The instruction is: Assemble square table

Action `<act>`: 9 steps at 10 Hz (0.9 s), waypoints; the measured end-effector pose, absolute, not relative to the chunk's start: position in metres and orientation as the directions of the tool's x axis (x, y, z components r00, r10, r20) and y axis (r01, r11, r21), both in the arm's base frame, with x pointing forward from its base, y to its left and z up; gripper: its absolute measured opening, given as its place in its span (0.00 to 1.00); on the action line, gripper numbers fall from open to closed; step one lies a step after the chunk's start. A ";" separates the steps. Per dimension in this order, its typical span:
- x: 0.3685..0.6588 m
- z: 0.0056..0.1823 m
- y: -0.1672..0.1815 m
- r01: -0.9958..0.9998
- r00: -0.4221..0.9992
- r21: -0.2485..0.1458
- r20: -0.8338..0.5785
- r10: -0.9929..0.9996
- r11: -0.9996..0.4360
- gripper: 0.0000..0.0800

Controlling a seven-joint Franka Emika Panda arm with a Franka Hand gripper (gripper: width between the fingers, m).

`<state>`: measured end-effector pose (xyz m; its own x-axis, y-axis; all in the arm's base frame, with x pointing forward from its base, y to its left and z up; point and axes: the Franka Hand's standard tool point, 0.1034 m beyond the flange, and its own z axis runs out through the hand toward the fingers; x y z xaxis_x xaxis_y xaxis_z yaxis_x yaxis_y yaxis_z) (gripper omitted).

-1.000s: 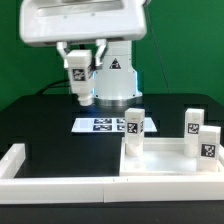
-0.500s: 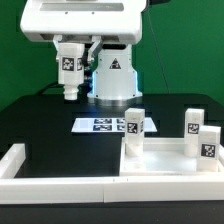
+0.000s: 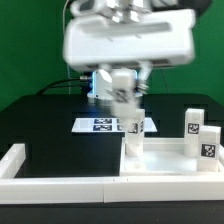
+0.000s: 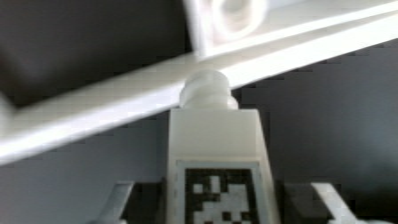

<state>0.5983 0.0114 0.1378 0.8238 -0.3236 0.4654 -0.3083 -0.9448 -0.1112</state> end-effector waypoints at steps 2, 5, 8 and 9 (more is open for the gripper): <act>0.597 0.140 -0.002 -0.303 0.823 -0.089 0.477 -0.307 -0.949 0.36; 0.596 0.138 -0.002 -0.300 0.825 -0.084 0.477 -0.303 -0.950 0.36; 0.593 0.107 -0.004 -0.250 0.815 0.012 0.543 -0.204 -0.968 0.36; 0.594 0.105 -0.009 -0.257 0.813 0.015 0.544 -0.208 -0.966 0.36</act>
Offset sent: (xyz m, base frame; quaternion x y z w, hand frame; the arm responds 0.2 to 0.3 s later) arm 0.0000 0.0000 0.0000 0.0000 0.0000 0.0000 1.0000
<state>0.5943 -0.0089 0.1047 0.8132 -0.2076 0.5438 -0.2566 -0.9664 0.0148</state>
